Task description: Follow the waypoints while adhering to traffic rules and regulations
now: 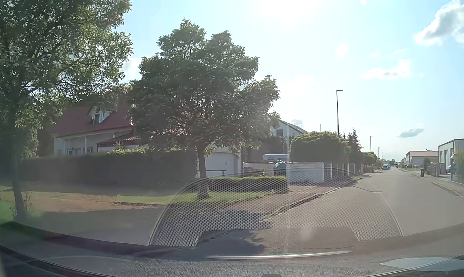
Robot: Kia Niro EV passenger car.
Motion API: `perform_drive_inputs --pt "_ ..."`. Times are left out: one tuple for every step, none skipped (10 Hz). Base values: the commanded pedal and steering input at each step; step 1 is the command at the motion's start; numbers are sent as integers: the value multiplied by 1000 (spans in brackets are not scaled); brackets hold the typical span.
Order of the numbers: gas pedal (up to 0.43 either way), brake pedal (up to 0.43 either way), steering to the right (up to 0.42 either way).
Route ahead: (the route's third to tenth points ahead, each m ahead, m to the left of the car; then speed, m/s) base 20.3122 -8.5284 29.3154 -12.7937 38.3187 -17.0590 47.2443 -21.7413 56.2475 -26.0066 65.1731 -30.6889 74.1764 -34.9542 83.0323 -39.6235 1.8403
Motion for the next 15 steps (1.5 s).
perform_drive_inputs --pt "0 12 325" --pt "0 12 358" --pt "0 18 380" --pt "0 12 408" --pt "0 12 426" --pt "0 12 432" --pt "0 12 434" --pt "0 12 434" --pt "0 12 437" --pt "0 12 437" --pt "0 18 425" --pt "0 37 400" --pt "0 67 385" --pt "0 159 373" --pt "0 171 351"
